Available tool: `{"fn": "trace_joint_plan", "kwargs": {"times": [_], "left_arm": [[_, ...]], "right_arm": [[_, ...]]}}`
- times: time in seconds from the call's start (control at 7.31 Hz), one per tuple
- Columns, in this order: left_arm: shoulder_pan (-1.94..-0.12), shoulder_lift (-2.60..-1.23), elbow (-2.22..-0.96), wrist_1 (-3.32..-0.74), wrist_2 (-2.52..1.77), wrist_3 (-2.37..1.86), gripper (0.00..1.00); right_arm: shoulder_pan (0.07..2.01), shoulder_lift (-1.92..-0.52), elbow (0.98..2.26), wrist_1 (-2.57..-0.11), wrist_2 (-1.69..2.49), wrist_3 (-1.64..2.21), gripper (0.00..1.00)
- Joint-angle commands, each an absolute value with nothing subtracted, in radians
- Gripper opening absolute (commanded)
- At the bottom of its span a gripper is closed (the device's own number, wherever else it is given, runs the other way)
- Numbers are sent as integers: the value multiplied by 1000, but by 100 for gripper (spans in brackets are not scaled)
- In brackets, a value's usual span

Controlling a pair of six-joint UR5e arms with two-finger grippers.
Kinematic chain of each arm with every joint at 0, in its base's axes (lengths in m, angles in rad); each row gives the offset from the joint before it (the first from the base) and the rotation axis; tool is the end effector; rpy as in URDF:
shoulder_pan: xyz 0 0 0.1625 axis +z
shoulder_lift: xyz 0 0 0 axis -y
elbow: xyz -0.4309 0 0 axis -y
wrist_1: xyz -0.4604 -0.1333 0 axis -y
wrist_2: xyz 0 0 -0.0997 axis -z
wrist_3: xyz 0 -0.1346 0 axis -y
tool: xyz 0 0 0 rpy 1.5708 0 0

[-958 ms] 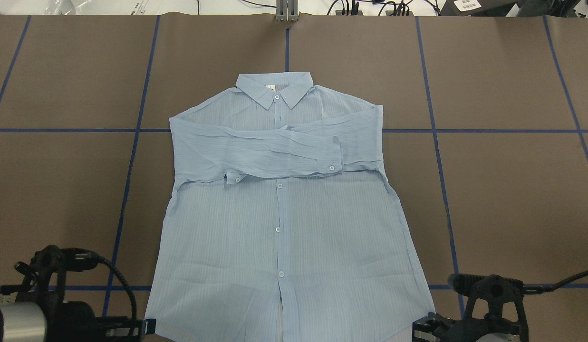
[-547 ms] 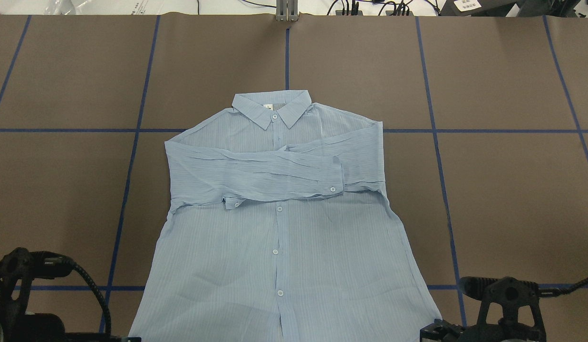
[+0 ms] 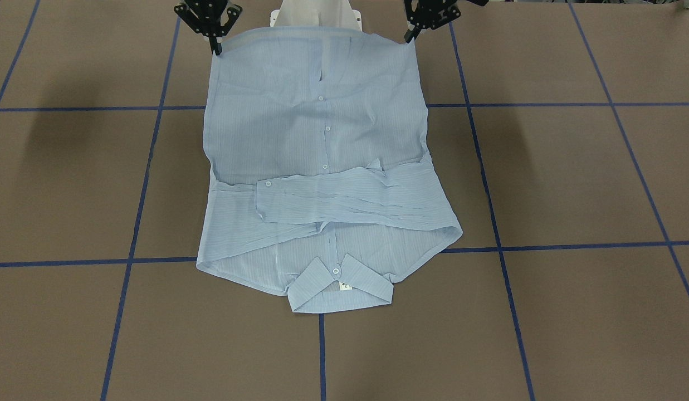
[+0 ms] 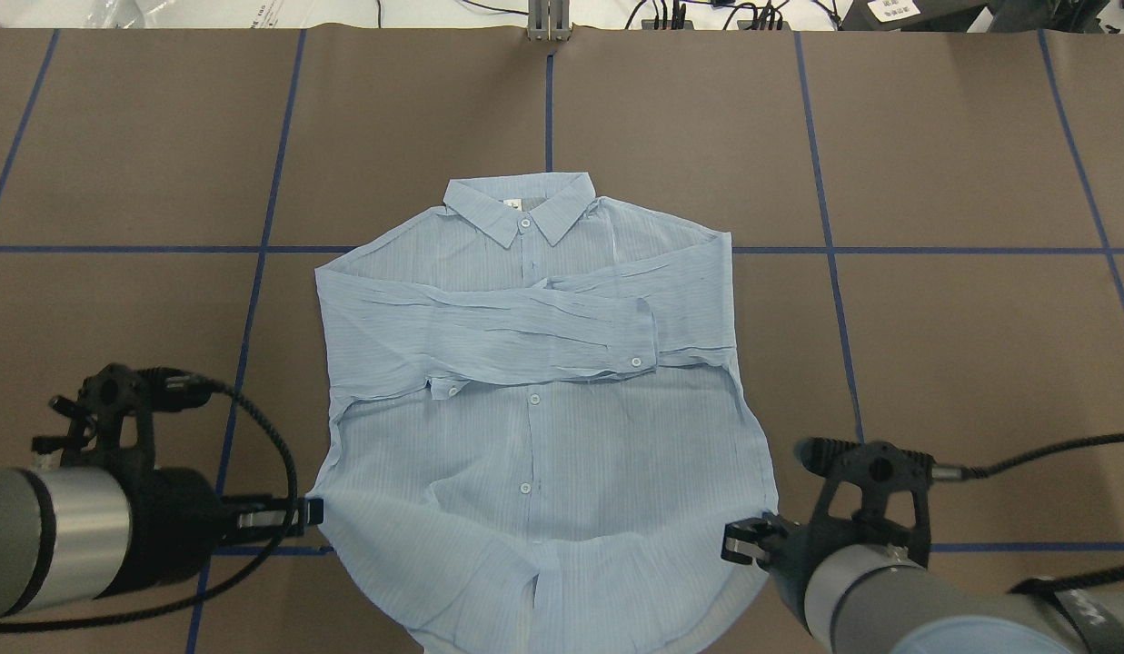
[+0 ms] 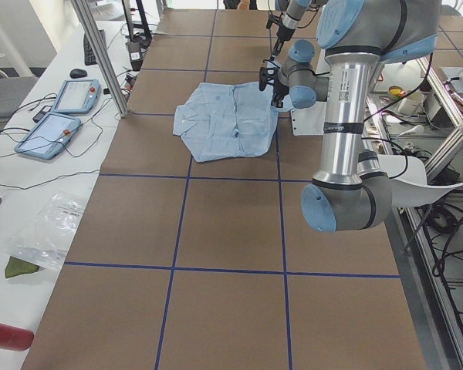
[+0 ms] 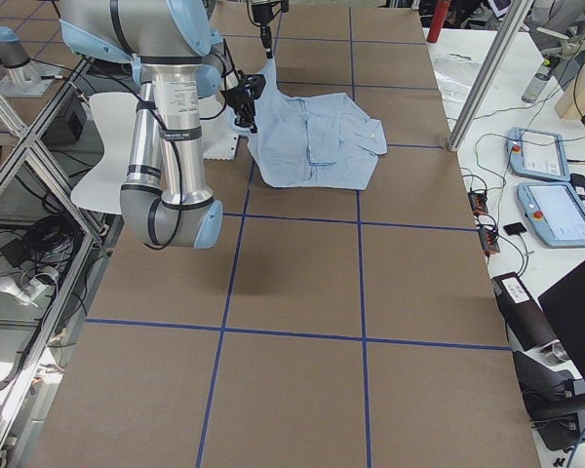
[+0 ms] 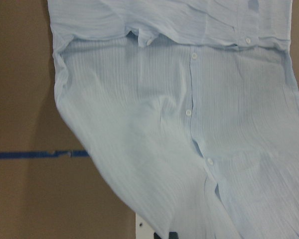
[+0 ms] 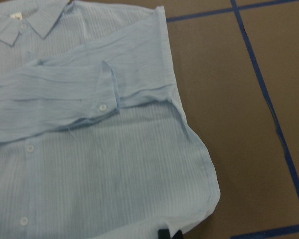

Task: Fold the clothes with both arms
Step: 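Lift the hem with both grippers and fold it toward the collar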

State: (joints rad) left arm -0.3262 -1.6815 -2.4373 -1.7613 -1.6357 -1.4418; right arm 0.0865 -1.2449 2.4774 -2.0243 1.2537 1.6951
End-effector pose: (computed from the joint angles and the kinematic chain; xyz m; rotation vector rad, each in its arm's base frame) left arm 0.4032 -0.2679 0.1701 0.2077 1.1511 -0.1363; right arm -0.4347 -0.2136 0.1574 0.2873 -0.7810 0.3220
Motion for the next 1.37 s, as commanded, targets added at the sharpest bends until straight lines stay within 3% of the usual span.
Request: {"fn": "trace_joint_plan", "kwargs": {"times": [0.0, 0.27, 0.68, 0.82, 1.23], "left_arm": [[-446, -1787, -2337, -1761, -1629, -1430, 0], [-498, -1873, -2213, -1761, -1529, -1413, 0], [-578, -1934, -2012, -1799, -1490, -1264, 0], [-601, -1963, -1909, -1854, -1489, -1232, 0], [-661, -1971, -1754, -1973, -1493, -1115, 0]], "right_arm": [[213, -1155, 2445, -2016, 1246, 1601, 0], [340, -1085, 2323, -1946, 1238, 1485, 0], [458, -1085, 1958, -1573, 1259, 1395, 0], [506, -1085, 1881, -1527, 1291, 1379, 0], [578, -1085, 1713, -1387, 1351, 1302, 0]]}}
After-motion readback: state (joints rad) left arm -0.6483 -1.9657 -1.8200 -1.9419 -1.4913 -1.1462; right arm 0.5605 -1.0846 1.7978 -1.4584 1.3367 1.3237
